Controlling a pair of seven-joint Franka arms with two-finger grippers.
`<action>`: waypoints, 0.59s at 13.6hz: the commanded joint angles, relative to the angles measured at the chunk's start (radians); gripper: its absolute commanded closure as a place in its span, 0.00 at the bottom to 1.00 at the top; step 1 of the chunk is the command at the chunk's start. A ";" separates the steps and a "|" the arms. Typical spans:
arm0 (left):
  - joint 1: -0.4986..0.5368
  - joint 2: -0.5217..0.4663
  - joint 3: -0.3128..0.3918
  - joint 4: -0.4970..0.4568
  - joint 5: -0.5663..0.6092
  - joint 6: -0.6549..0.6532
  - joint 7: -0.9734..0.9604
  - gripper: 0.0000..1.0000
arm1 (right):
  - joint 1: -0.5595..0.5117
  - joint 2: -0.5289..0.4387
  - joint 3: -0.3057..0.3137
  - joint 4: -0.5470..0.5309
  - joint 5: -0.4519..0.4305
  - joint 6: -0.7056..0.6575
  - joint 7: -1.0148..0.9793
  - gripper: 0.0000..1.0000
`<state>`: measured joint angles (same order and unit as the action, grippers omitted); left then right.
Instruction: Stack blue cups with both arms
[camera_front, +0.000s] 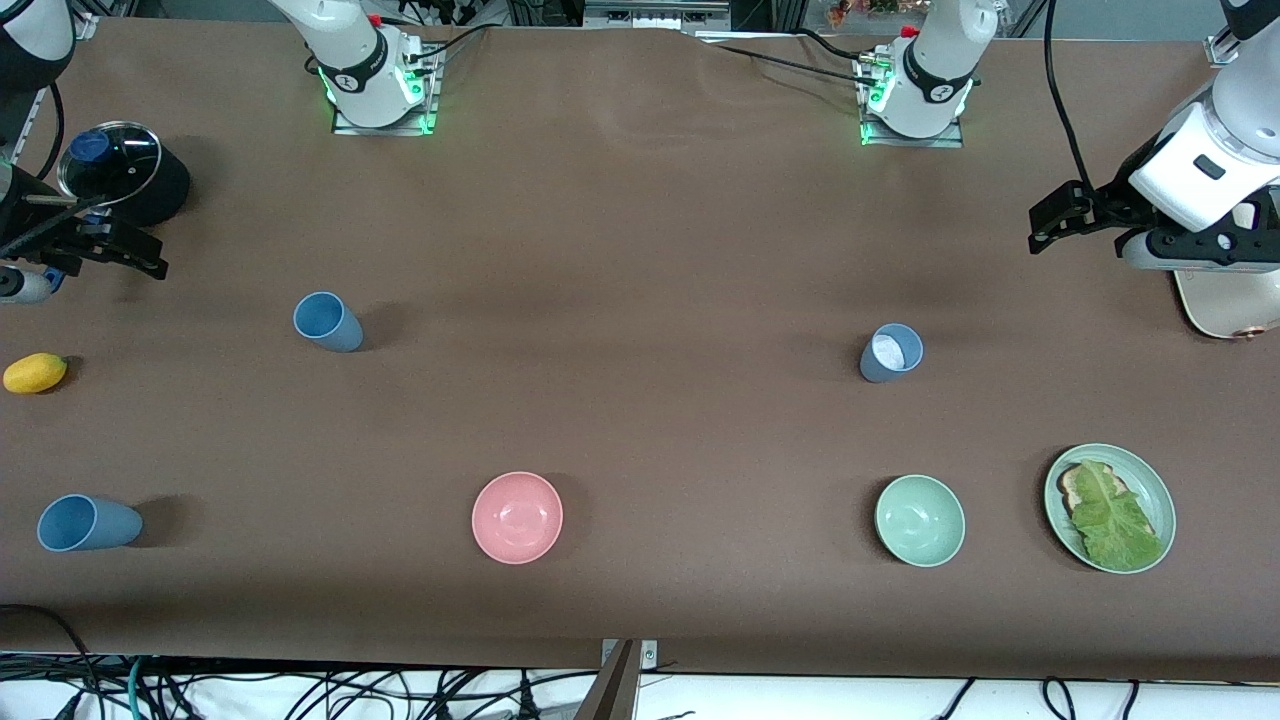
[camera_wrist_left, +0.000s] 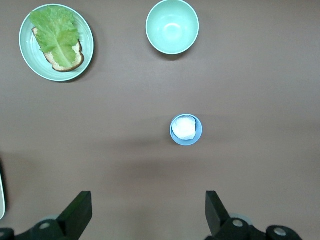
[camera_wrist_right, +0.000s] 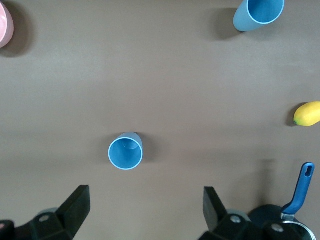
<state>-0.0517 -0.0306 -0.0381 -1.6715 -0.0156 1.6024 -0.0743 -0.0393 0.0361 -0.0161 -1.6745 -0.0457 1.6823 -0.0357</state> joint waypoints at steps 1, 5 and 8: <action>-0.005 0.015 0.003 0.035 0.025 -0.035 -0.007 0.00 | -0.011 -0.005 0.007 -0.002 0.006 -0.004 0.011 0.00; -0.005 0.015 0.003 0.035 0.025 -0.042 -0.007 0.00 | -0.011 -0.005 0.008 -0.001 0.006 -0.006 0.010 0.00; -0.002 0.015 0.003 0.035 0.025 -0.055 -0.007 0.00 | -0.011 -0.005 0.008 -0.001 0.006 -0.006 0.010 0.00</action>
<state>-0.0512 -0.0304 -0.0372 -1.6712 -0.0156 1.5781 -0.0744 -0.0393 0.0361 -0.0161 -1.6745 -0.0458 1.6823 -0.0354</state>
